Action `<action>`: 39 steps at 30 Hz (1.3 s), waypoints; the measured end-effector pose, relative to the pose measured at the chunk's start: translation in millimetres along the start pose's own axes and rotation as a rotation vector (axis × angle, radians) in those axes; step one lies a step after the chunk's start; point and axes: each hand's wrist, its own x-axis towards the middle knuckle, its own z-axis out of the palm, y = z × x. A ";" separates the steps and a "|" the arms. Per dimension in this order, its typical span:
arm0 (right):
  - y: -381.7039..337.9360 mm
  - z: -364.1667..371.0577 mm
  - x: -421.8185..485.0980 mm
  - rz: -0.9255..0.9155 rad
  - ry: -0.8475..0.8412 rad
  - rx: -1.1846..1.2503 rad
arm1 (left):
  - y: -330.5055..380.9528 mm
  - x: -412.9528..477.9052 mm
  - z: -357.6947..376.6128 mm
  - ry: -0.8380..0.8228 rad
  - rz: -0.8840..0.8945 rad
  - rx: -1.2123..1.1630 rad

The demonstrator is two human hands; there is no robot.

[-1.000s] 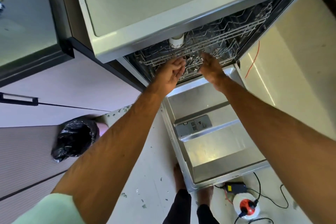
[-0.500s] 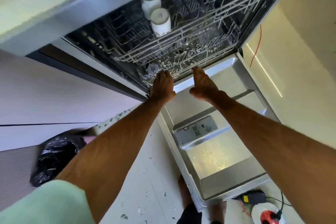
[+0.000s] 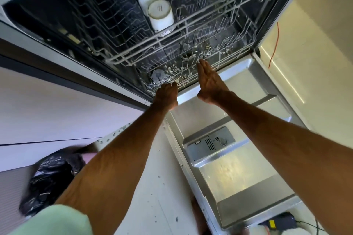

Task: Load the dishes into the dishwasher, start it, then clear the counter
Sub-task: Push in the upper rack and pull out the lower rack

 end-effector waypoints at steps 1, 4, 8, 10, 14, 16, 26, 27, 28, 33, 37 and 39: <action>0.3 0.4 0.5 -0.015 0.009 -0.012 | 1.1 -2.8 -2.3 -0.010 -0.005 -0.045; 0.7 -1.4 -1.5 -0.039 0.007 -0.043 | 10.5 -20.5 1.7 -0.002 0.015 -0.156; 9.3 10.5 -15.9 -0.001 -0.135 -0.200 | 30.0 -49.4 22.7 -0.044 0.028 -0.301; 14.4 21.8 -31.1 0.020 -0.254 -0.349 | 38.3 -62.9 34.5 -0.096 0.034 -0.356; 23.6 44.3 -79.2 0.040 -0.284 -0.410 | 58.6 -93.8 59.8 -0.192 0.064 -0.404; 28.2 52.1 -105.1 0.032 -0.259 -0.420 | 71.6 -112.0 70.0 -0.216 0.070 -0.422; 58.1 75.6 -240.4 0.118 -0.381 -0.325 | 144.6 -201.8 138.0 -0.516 0.063 -0.379; 60.9 78.4 -254.9 0.126 -0.379 -0.283 | 154.7 -213.4 139.6 -0.544 0.074 -0.389; 64.6 82.8 -269.7 0.127 -0.354 -0.237 | 164.6 -224.7 141.8 -0.564 0.079 -0.396; 89.6 115.9 -336.8 0.076 -0.275 -0.197 | 201.1 -275.6 161.8 -0.590 0.138 -0.359; 82.9 100.0 -338.8 0.148 -0.438 -0.185 | 215.6 -301.1 163.0 -0.530 0.123 -0.309; 78.1 91.6 -332.2 0.170 -0.446 -0.181 | 214.6 -304.2 159.3 -0.537 0.108 -0.330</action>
